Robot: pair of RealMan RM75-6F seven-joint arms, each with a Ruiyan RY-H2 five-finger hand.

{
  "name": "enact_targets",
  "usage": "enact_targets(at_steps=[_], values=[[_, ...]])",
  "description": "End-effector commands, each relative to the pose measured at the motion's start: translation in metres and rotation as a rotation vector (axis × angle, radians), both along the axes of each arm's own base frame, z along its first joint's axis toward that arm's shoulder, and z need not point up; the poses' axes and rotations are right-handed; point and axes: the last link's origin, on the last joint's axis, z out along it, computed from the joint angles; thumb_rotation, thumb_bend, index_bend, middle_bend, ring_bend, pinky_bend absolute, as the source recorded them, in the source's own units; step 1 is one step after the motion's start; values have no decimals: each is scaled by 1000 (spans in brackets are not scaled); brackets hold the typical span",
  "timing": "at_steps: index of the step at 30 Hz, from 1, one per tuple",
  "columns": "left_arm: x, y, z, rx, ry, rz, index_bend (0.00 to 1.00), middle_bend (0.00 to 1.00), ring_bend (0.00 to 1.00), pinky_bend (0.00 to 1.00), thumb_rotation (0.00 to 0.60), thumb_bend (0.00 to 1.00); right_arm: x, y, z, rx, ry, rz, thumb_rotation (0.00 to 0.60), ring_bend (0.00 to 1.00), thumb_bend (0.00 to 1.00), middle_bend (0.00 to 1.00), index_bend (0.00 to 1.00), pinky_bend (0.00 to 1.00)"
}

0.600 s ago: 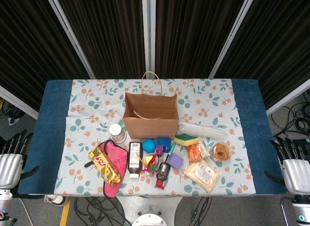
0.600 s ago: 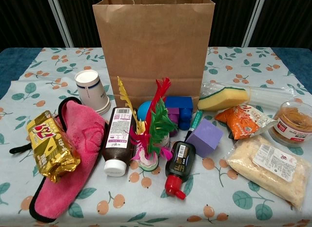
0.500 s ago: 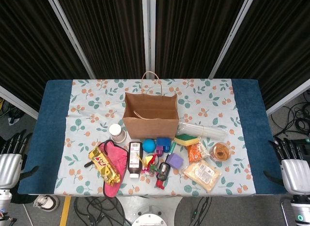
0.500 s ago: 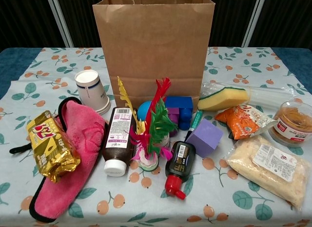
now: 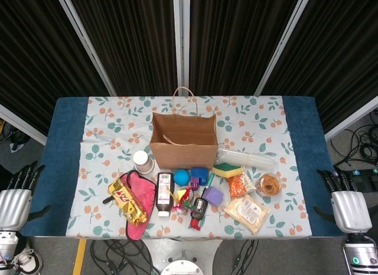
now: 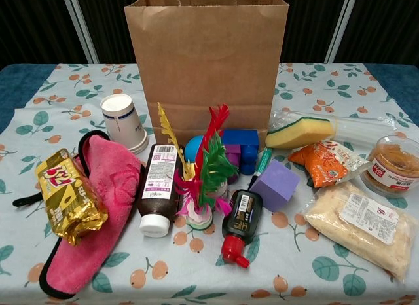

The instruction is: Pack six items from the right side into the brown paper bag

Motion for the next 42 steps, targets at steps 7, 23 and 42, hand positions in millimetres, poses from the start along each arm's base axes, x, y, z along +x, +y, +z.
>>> enact_targets(at_steps=[7,23,42], values=[[0,1,-2,-14,32,-49,91,130,34,154,600,2,28,-51,-65,231,-23,-47,600,40,0,141,134,134],[-8,2,3,-18,9,-39,94,130,34,154,600,2,44,-68,-114,275,103,-56,600,38,0,150,133,123],[-19,3,-2,-27,-37,8,94,130,34,154,600,2,39,-79,-130,307,110,-100,600,48,0,196,144,123]])
